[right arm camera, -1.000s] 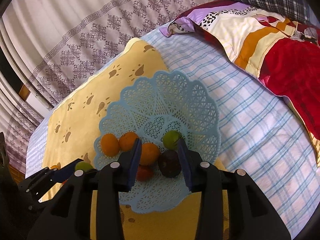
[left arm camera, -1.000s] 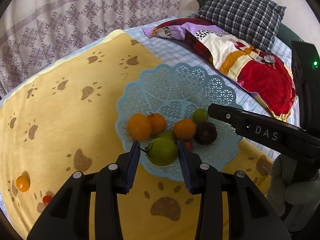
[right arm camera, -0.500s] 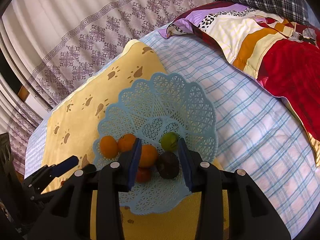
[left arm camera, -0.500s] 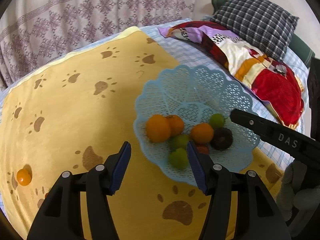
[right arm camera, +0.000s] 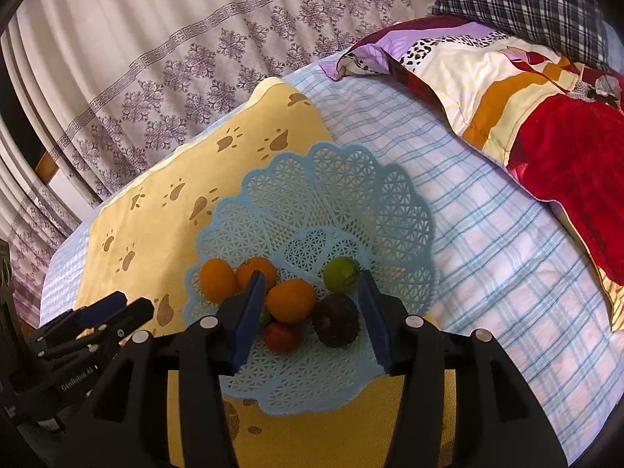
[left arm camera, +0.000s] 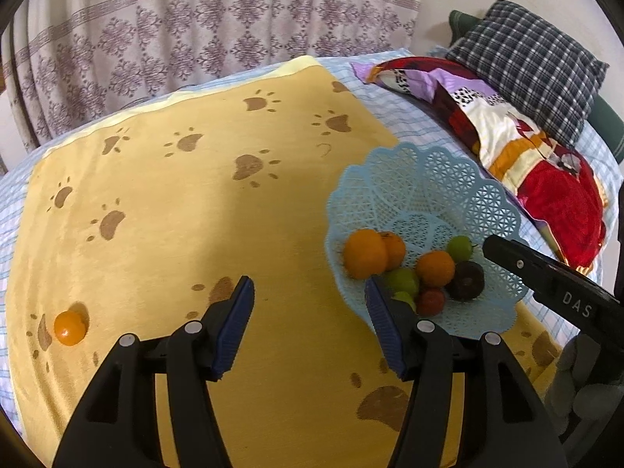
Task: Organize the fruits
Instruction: 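Move both open tools away from the basket toward the remaining fruit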
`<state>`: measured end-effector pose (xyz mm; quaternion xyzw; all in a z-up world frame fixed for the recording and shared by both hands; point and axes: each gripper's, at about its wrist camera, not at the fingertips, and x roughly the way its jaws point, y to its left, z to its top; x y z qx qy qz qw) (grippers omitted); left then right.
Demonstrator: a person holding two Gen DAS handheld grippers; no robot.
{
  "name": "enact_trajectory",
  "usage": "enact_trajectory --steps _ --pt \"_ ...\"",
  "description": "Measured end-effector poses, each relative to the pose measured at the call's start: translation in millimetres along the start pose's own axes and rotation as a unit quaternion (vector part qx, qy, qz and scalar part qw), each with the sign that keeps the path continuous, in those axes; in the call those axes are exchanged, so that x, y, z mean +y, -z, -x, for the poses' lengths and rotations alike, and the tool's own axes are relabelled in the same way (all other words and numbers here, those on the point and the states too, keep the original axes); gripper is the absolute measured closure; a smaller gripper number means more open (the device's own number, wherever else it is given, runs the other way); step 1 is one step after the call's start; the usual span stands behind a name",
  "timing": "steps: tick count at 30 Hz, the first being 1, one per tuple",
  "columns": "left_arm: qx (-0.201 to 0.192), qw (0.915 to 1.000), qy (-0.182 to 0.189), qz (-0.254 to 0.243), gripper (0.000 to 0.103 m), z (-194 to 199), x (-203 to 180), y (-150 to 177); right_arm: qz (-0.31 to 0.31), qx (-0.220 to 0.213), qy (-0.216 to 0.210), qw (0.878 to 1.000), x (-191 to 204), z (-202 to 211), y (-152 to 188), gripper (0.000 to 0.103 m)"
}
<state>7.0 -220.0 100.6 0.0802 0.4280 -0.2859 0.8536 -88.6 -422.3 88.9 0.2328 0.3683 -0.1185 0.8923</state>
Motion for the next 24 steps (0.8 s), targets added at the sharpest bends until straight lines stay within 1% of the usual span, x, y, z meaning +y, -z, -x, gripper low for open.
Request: enact_trajectory --steps 8,9,11,16,18,22,24 --pt "-0.002 0.9994 -0.021 0.028 0.044 7.7 28.9 2.9 0.027 0.002 -0.002 1.000 14.7 -1.9 6.2 0.052" --pt "-0.003 0.9992 -0.024 0.032 0.044 9.1 32.8 3.3 0.030 0.003 -0.003 1.000 15.9 -2.3 7.0 0.051" --pt "-0.004 0.9986 -0.033 0.042 0.033 12.2 43.3 4.7 0.035 0.005 -0.006 0.999 18.9 -2.8 8.2 0.046" --pt "0.002 0.9965 -0.048 0.069 0.033 16.5 71.3 9.7 0.060 0.005 -0.010 0.998 32.1 -2.5 12.7 0.043" --pt "0.004 0.9950 -0.057 0.082 0.033 18.2 85.6 12.5 0.070 0.005 -0.015 0.997 37.2 -2.2 14.8 0.037" --pt "0.004 0.9922 -0.073 0.101 0.033 22.5 109.8 16.4 0.089 0.006 -0.019 0.996 46.9 -2.7 19.1 0.034" --pt "0.003 0.9909 -0.081 0.108 0.033 24.7 119.8 17.9 0.097 0.010 -0.024 0.995 51.2 -4.2 21.2 0.031"
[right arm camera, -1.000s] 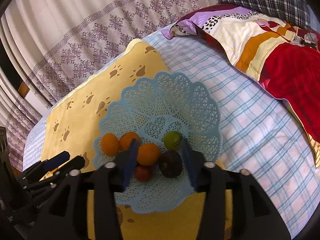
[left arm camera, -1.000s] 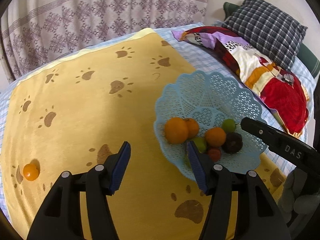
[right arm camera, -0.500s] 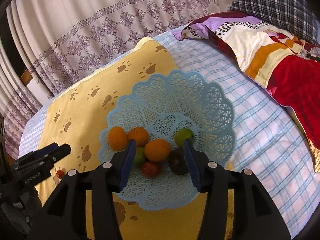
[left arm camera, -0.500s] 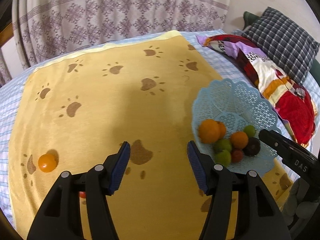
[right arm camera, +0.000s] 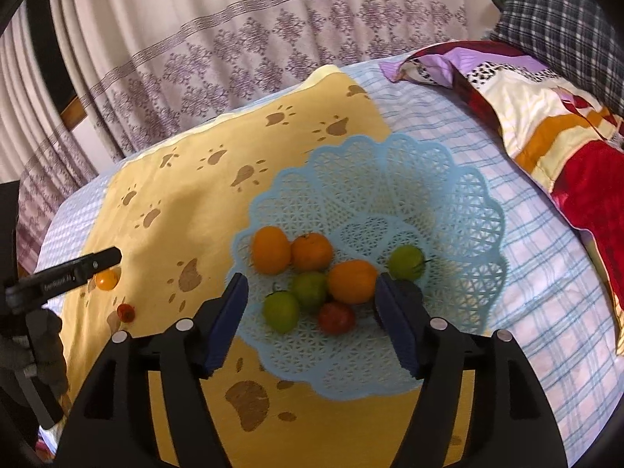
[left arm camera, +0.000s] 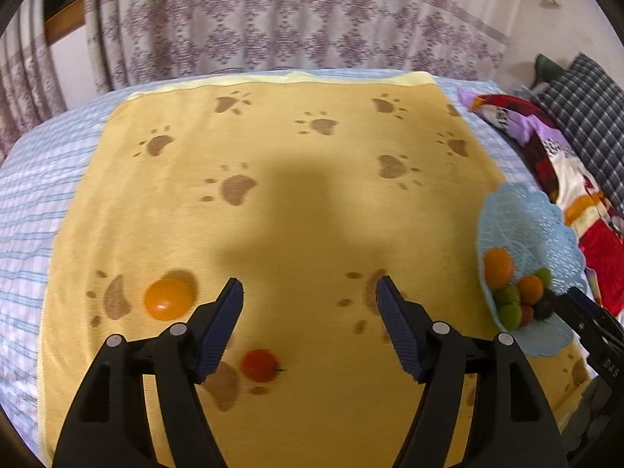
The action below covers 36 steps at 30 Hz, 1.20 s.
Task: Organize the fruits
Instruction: 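Move both open tools away from the basket toward the remaining fruit, then grasp the small orange with the left tool while the right tool grasps the red cherry tomato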
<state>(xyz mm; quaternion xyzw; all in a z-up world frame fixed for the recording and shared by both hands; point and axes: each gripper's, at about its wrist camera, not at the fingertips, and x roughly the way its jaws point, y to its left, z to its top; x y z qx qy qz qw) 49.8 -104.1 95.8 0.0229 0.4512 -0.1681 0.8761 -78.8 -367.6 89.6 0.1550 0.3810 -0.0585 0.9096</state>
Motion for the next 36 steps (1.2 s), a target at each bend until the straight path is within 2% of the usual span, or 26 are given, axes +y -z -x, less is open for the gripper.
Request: enact_trajectory --steps 3,5,6,18,28,30,33,36 --pt "-0.001 0.9999 -0.012 0.011 0.032 0.1 16.4 -0.8 0.007 0.005 -0.004 1.000 6.5 -2.4 1.2 0.030" --pt "-0.001 0.9995 -0.020 0.022 0.024 0.1 29.0 -1.2 0.011 0.009 -0.008 1.000 10.6 -4.1 1.8 0.030" --pt "-0.001 0.9994 -0.023 0.025 0.024 0.0 32.6 -1.2 0.014 0.010 -0.011 1.000 13.4 -4.8 2.1 0.030" --pt "0.010 0.9963 -0.063 0.057 0.024 -16.9 80.0 2.3 0.053 0.023 -0.046 0.997 54.3 -12.8 -0.2 0.030" --pt "0.025 0.9940 -0.078 0.073 0.024 -38.2 108.7 12.0 0.087 0.048 -0.070 0.993 92.3 -27.2 7.1 0.030" --pt "0.026 0.9939 -0.079 0.072 0.025 -41.8 111.8 13.6 0.094 0.054 -0.074 0.991 99.7 -30.1 10.1 0.030" --pt "0.031 0.9939 -0.077 0.073 0.033 -47.0 116.7 16.4 0.107 0.066 -0.082 0.989 113.1 -36.1 15.2 0.030" --pt "0.028 0.9945 -0.067 0.075 0.033 -49.8 119.5 18.3 0.116 0.076 -0.088 0.986 124.0 -41.8 19.8 0.030"
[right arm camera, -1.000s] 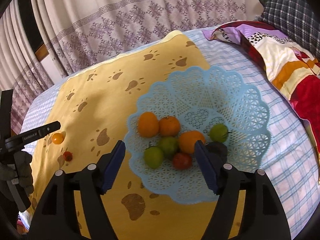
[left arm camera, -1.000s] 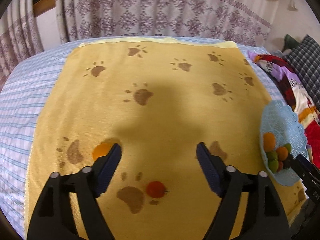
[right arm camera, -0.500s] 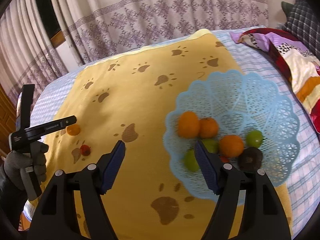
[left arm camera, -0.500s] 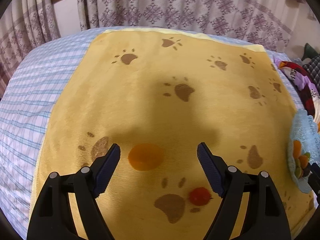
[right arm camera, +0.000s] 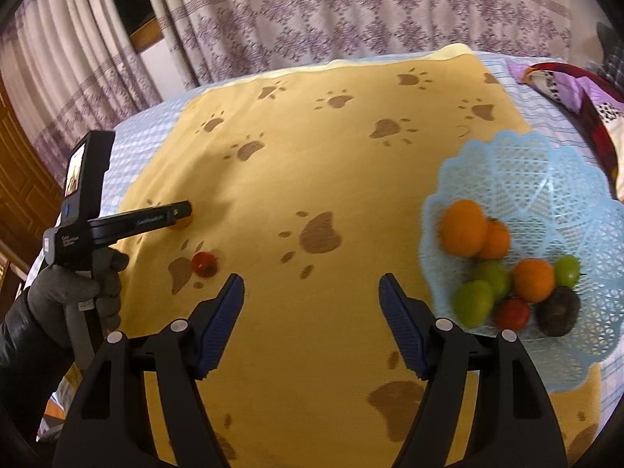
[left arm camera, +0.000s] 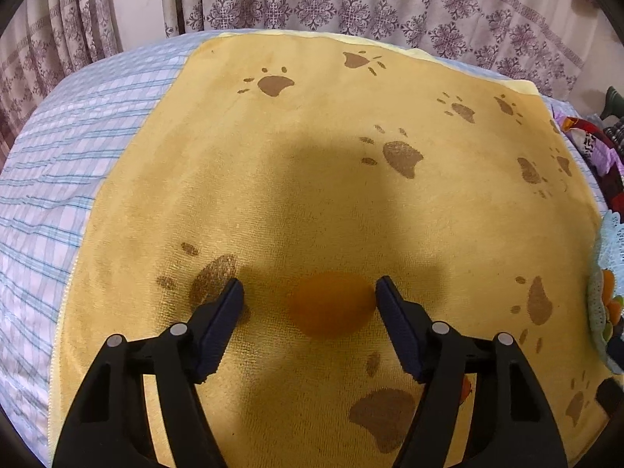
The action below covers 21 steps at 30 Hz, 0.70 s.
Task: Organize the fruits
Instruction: 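Grasp the small orange with the left tool while the right tool grasps the red cherry tomato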
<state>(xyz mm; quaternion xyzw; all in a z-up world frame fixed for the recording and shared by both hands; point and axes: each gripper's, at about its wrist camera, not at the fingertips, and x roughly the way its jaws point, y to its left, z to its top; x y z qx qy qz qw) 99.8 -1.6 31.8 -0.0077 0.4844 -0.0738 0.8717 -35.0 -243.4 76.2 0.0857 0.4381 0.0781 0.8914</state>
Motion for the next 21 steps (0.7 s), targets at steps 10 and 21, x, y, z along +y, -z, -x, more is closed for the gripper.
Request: enact_trajectory --steps 10,21 --pt "-0.002 0.9997 0.025 0.005 0.046 -2.3 -1.2 3.6 0.029 0.031 -0.021 0.999 33.1 -28.4 0.3 0.030" --pt "-0.012 0.9986 0.051 0.008 0.060 3.9 1.3 5.3 0.052 0.068 -0.045 0.995 64.6 -63.4 0.8 0.030"
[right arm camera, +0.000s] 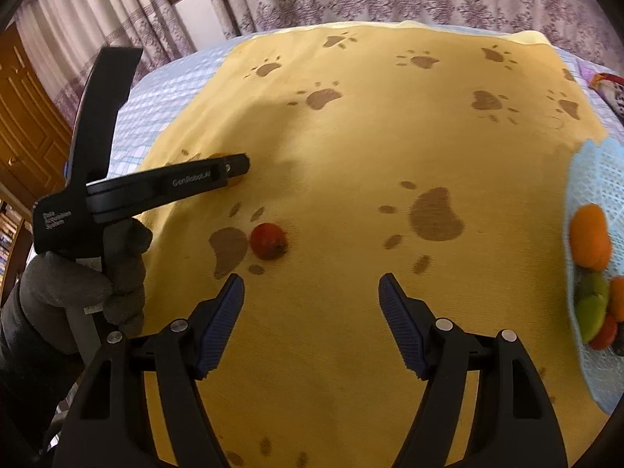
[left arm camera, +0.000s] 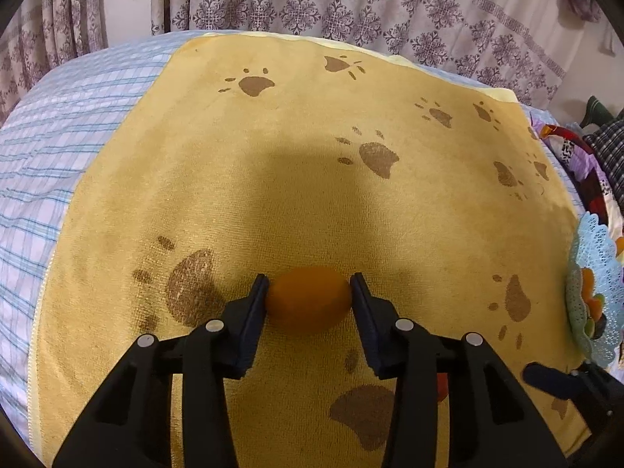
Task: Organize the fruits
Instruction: 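Grasp the small orange with the left tool while the right tool grasps the red cherry tomato, then carry the small orange and cherry tomato in both tools over the blue basket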
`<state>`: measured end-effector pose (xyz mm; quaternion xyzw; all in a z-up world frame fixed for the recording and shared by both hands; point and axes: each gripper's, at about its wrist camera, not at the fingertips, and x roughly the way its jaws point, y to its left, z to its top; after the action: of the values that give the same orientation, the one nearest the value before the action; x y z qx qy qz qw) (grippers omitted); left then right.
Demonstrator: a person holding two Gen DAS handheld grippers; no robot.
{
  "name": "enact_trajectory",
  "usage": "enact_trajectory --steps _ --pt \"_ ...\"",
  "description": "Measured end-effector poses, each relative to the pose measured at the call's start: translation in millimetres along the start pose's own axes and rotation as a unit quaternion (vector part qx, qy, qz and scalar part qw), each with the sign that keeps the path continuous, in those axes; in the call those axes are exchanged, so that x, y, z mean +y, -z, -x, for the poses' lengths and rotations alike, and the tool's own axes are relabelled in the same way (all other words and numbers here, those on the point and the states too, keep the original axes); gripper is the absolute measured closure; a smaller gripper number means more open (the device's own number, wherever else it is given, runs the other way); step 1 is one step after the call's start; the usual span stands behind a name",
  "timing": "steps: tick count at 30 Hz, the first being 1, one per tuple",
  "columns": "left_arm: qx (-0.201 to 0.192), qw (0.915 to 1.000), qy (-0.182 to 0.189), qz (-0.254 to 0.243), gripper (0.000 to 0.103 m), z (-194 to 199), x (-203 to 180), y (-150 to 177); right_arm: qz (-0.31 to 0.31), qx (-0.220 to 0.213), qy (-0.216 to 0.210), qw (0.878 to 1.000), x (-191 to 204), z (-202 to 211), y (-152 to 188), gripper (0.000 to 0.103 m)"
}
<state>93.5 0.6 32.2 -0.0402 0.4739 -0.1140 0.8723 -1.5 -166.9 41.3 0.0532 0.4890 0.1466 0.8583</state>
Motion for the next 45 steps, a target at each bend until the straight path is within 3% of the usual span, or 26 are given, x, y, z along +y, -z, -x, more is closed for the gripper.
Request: enact_trajectory --steps 10,12,22,28,32,45 --pt "-0.025 0.9995 0.000 0.018 0.060 23.9 14.3 -1.9 0.007 0.017 -0.010 1.000 14.0 -30.5 -13.6 0.032" --pt "-0.027 0.9994 0.001 0.019 0.060 27.4 15.7 -1.8 0.003 0.022 -0.012 1.000 15.0 -36.2 -15.9 0.039" --pt "-0.026 0.9995 -0.006 0.015 0.060 31.6 16.1 -1.0 -0.006 0.028 0.004 1.000 19.0 -51.7 -25.8 0.053" --pt "-0.026 0.9995 -0.008 0.017 0.060 31.9 15.7 -1.1 0.022 0.022 0.027 0.999 26.2 -54.2 -23.8 0.061" --pt "-0.027 0.9995 -0.007 0.016 0.060 33.1 15.4 -0.9 0.039 0.022 0.026 0.999 32.6 -53.4 -23.2 0.074" --pt "-0.031 0.9995 -0.003 0.004 0.060 41.9 5.5 0.9 0.007 0.011 -0.006 1.000 24.6 -32.2 -21.7 0.075"
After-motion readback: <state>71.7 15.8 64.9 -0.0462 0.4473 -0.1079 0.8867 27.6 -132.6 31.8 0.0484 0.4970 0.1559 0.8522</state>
